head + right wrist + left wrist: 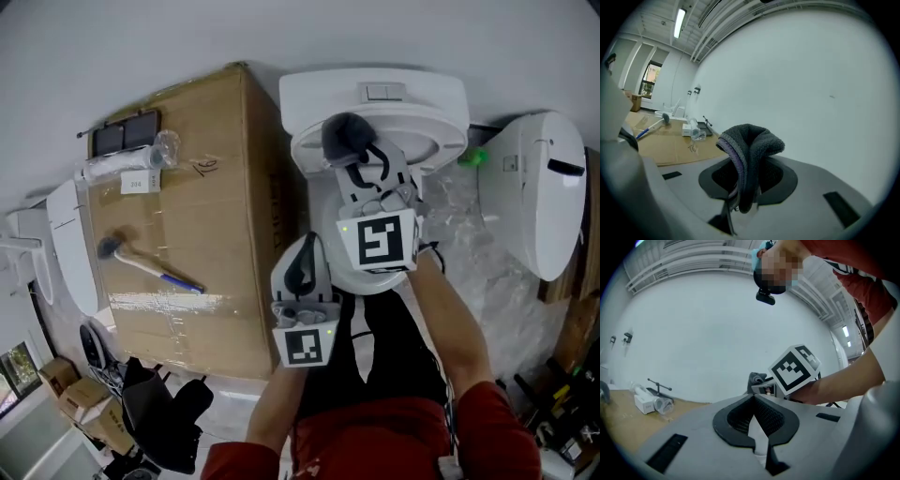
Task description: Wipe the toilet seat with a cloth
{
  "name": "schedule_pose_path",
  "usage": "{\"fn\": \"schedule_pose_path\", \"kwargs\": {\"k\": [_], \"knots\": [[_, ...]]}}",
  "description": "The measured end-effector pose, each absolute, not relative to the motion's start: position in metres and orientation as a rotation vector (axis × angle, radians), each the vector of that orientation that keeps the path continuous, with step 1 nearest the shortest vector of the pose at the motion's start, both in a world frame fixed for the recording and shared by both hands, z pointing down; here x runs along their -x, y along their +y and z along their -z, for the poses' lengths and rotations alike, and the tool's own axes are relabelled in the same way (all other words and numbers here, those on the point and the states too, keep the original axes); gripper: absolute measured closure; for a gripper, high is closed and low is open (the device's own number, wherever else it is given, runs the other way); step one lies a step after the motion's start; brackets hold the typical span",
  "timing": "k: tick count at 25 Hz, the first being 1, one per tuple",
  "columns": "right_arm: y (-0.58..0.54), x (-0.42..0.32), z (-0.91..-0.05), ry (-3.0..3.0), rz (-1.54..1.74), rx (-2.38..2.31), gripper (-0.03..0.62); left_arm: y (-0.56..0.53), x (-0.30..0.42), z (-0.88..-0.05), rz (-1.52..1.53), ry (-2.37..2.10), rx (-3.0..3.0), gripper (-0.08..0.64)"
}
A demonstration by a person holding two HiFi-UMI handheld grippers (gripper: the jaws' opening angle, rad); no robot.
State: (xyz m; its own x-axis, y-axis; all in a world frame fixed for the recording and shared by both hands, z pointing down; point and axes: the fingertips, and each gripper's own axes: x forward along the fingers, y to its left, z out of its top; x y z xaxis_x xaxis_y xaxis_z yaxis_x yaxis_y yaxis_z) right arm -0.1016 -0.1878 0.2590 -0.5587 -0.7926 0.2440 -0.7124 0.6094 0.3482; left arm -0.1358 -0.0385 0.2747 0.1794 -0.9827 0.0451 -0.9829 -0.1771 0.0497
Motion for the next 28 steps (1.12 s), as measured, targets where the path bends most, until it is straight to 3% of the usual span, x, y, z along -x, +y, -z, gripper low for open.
{"fn": "schedule_pose_path", "kwargs": {"k": [11, 28], "knots": [[-0.201, -0.063, -0.255, -2.266, 0.164, -1.53, 0.505, -0.055, 0.067, -0.234, 0.011, -1.841, -2.524, 0.549], [-0.201, -0.166, -0.378, -2.133, -0.142, -1.599, 0.505, -0.083, 0.0, -0.287, -0.095, -1.765, -2.574, 0.549]]}}
